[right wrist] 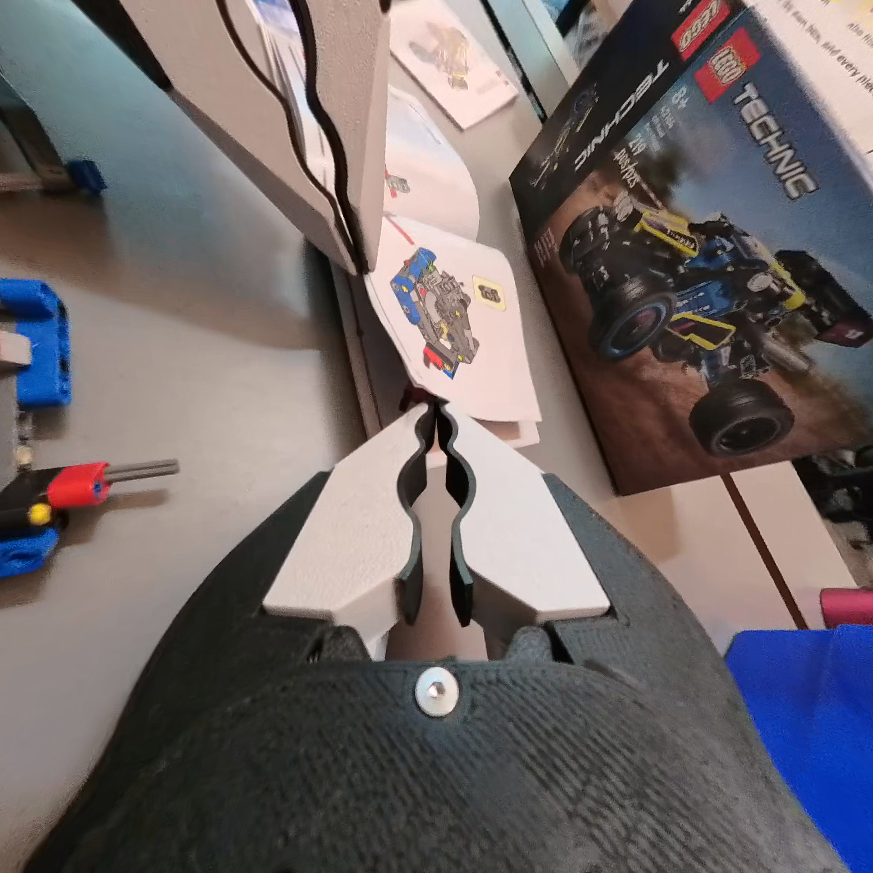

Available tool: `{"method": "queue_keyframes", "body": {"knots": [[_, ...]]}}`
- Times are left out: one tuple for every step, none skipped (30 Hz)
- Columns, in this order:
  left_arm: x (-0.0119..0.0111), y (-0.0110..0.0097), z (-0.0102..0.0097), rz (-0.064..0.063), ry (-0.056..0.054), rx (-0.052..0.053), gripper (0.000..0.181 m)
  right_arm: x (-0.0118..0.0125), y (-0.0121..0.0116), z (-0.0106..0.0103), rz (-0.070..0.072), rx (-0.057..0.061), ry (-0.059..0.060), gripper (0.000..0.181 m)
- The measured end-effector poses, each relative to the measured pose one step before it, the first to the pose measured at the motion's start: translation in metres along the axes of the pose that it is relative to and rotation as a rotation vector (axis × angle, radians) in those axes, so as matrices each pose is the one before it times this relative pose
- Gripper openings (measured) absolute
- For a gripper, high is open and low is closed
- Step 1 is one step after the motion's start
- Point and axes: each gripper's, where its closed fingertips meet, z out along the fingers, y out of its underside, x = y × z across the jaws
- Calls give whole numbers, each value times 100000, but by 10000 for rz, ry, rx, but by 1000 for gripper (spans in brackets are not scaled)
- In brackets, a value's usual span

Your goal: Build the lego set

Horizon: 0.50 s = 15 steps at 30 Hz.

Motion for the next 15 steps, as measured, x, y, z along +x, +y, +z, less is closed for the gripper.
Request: {"method": "queue_keyframes", "body": {"knots": [[402,239,23,11,306,-107,0,13,494,398,-210,-391,103,0],[290,249,-64,-95,308,-98,6,-127,486,351,-287,-357,31,0],[-211,6,-197,-249,47,107,9,-225,344,274,-272,-241,-20,0],[-281,-301,-340,-335,89,340,8,89,-129,40,-198,15,141,0],[-348,-433,-384,-453,109,446,7,-145,17,46,-169,-60,-38,0],[-747,-316,-289,-519,-127,365,3,-121,3,13,-194,-30,-44,0],[-977,88,-4,-384,-330,116,0,-106,-28,8,-179,0,-31,0],[-433,559,364,-74,-67,-136,0,-115,-28,-4,-200,5,-32,0],[287,858,608,113,289,-286,0,-100,-11,12,-227,-25,-12,0],[342,913,651,98,221,-366,0,-2,-9,20,-141,-16,64,0],[277,794,560,193,81,-350,0,-9,13,-5,-72,-4,33,0],[346,650,433,384,84,-279,0,-5,17,3,9,0,0,0],[224,532,288,346,23,-202,0,8,10,-2,46,2,-22,0],[-6,-76,-25,78,-61,132,0,-1,5,4,66,8,-45,0],[91,74,-112,-75,94,-24,0,-4,19,-2,106,13,-57,0]]}}
